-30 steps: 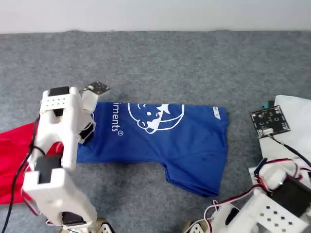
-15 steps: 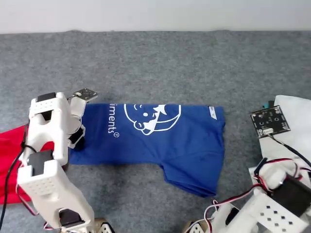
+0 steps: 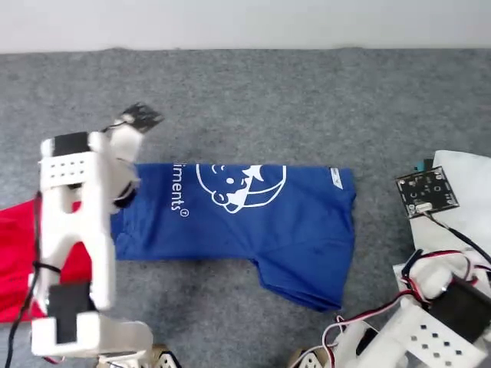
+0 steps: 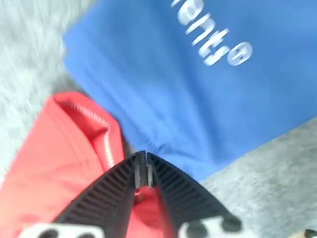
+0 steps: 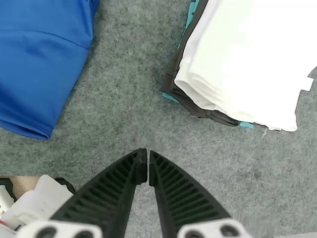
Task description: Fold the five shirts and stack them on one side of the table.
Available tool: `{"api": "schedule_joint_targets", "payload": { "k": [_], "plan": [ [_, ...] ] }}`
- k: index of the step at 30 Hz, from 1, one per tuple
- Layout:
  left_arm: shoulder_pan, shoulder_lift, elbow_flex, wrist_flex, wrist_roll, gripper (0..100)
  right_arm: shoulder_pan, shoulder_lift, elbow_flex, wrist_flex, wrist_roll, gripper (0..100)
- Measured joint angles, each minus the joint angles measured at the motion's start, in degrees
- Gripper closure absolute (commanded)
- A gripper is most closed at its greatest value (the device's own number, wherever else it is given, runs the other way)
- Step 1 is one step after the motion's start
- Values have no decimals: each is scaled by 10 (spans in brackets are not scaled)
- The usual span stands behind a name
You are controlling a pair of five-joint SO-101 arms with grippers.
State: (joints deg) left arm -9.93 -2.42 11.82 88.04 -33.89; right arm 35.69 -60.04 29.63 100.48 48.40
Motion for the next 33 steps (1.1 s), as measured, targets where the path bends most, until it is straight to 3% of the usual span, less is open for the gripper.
{"api": "schedule_joint_targets", "payload": {
  "k": [7, 16, 25, 33],
  "plan": [
    [220, -33, 2, 16, 65, 887, 56, -25, 0, 0, 0, 987],
    [460, 55, 2, 8, 89, 815, 65, -40, 0, 0, 0, 988],
    [582, 120, 1, -55, 92, 796, 65, -41, 0, 0, 0, 988],
    [607, 225, -97, -58, 92, 796, 65, -41, 0, 0, 0, 988]
  ]
}}
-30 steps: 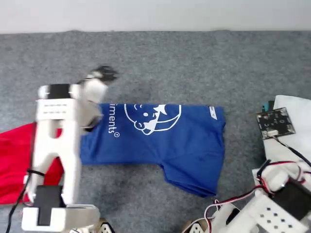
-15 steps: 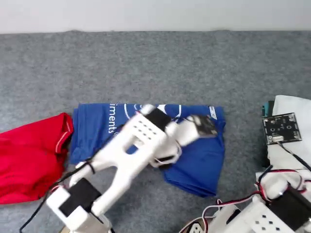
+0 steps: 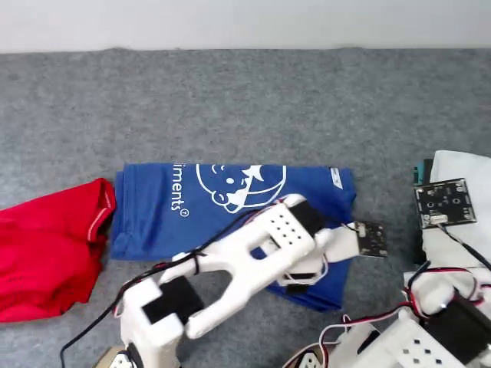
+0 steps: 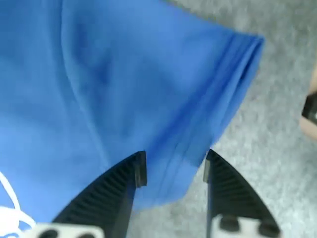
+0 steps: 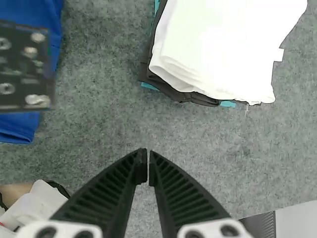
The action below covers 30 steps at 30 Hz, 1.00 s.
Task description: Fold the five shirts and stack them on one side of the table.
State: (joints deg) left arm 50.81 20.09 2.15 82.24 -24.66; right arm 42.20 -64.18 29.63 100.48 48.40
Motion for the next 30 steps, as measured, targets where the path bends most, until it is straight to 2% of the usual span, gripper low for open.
{"api": "schedule_joint_targets", "payload": {
  "k": [8, 21, 30],
  "plan": [
    [46, 55, -62, 34, -2, 799, 0, 0, 0, 0, 0, 988],
    [45, 128, -68, 38, 0, 802, 0, 2, 0, 0, 0, 988],
    [48, 135, -76, 22, 11, 987, 0, 2, 0, 0, 0, 987]
  ]
}}
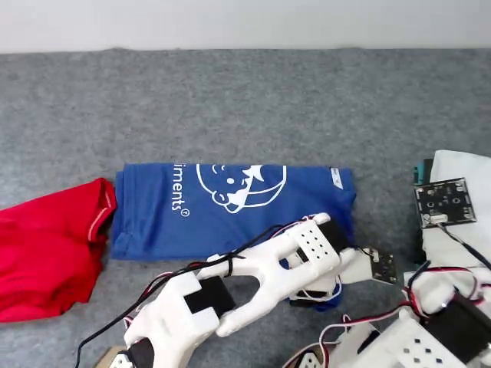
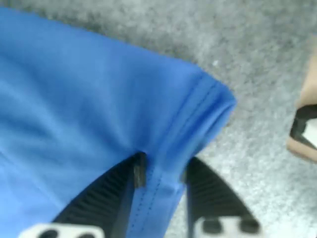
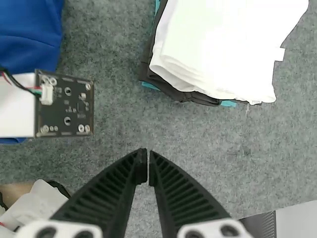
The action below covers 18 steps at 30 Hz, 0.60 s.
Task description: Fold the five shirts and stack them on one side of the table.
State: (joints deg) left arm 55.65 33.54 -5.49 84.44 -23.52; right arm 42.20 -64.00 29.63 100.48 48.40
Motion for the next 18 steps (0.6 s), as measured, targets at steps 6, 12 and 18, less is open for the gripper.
{"api": "schedule_joint_targets", "payload": {
  "k": [6, 12, 18],
  "plan": [
    [0, 0, -1, -8, 4, 985, 0, 0, 0, 0, 0, 987],
    [-2, 2, -42, 1, 5, 985, 0, 0, 0, 0, 0, 987],
    [-9, 2, -126, 49, 5, 985, 0, 0, 0, 0, 0, 987]
  ]
}}
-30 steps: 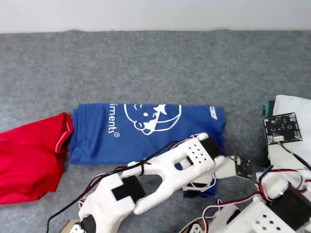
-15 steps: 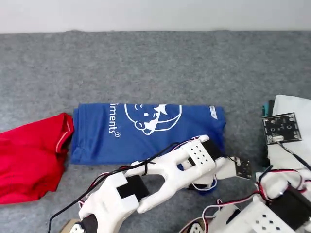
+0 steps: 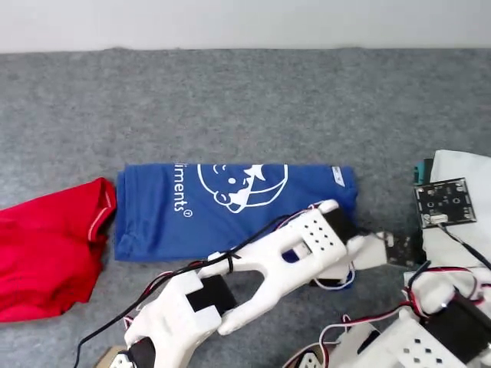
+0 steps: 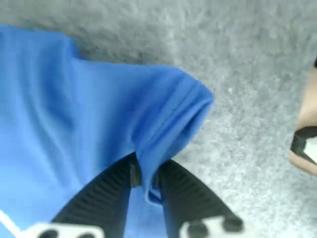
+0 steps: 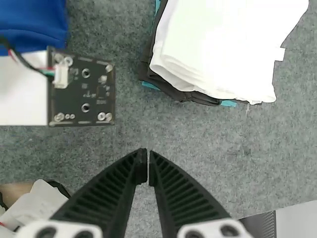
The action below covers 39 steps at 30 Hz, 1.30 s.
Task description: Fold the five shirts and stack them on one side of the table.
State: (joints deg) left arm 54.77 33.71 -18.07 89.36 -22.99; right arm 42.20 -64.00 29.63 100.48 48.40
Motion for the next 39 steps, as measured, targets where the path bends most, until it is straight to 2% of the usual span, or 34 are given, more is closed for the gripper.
{"api": "schedule_joint_targets", "payload": {
  "k": [6, 15, 25, 33, 39],
  "plan": [
    [-45, 0, -76, 32, 0, 985, 0, 0, 0, 0, 0, 987],
    [-113, 4, -80, 24, -4, 985, 0, 0, 5, 0, 0, 987],
    [-127, 91, -80, -12, 1, 981, 0, 0, 18, 0, 0, 987],
    [-179, 93, -106, -32, 41, 869, 0, 0, 18, 0, 0, 987],
    [-207, 97, -132, -32, 43, 838, 0, 0, 18, 0, 0, 987]
  ]
}}
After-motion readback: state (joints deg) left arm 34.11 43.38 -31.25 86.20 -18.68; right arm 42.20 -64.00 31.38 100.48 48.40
